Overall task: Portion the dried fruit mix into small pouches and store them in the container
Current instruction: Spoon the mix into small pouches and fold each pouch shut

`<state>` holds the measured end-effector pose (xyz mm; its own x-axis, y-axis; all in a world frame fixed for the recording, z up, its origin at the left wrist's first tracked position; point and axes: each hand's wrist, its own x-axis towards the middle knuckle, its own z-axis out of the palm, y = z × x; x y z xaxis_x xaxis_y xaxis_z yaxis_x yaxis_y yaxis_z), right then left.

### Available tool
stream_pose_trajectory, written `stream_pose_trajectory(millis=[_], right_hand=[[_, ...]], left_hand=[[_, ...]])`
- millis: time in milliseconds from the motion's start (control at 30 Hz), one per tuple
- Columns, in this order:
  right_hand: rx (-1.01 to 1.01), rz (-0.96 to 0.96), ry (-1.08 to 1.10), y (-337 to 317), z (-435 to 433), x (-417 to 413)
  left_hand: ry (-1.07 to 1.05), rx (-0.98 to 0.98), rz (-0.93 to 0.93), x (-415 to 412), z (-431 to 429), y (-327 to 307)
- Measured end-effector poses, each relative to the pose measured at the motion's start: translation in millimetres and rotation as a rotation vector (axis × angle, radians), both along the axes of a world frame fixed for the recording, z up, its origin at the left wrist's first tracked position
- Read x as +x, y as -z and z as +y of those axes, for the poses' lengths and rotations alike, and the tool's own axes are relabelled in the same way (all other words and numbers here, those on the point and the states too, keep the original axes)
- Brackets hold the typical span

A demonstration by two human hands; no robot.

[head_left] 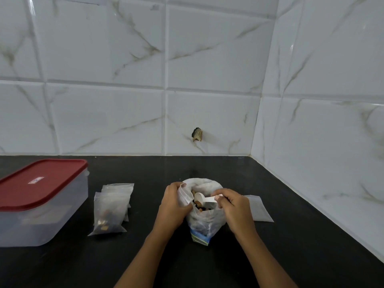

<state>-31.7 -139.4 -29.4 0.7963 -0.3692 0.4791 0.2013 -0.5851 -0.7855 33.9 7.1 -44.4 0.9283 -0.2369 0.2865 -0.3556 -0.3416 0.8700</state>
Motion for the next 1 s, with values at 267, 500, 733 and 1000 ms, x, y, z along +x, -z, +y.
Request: stream_pose_trajectory(millis=[267, 500, 733, 1000], right_hand=[[-0.437, -0.076, 0.032, 9, 9, 3], [0.438, 0.136, -0.039, -1, 2, 5], [0.783, 0.328, -0.029, -1, -6, 8], [0.806, 0.306, -0.029, 1, -4, 8]], left_hand=[[-0.07, 0.086, -0.033, -7, 0, -1], [-0.037, 0.051, -0.111, -12, -4, 0], [-0.006, -0.079, -0.127, -10, -3, 2], [-0.021, -0.193, -0.032, -10, -6, 2]])
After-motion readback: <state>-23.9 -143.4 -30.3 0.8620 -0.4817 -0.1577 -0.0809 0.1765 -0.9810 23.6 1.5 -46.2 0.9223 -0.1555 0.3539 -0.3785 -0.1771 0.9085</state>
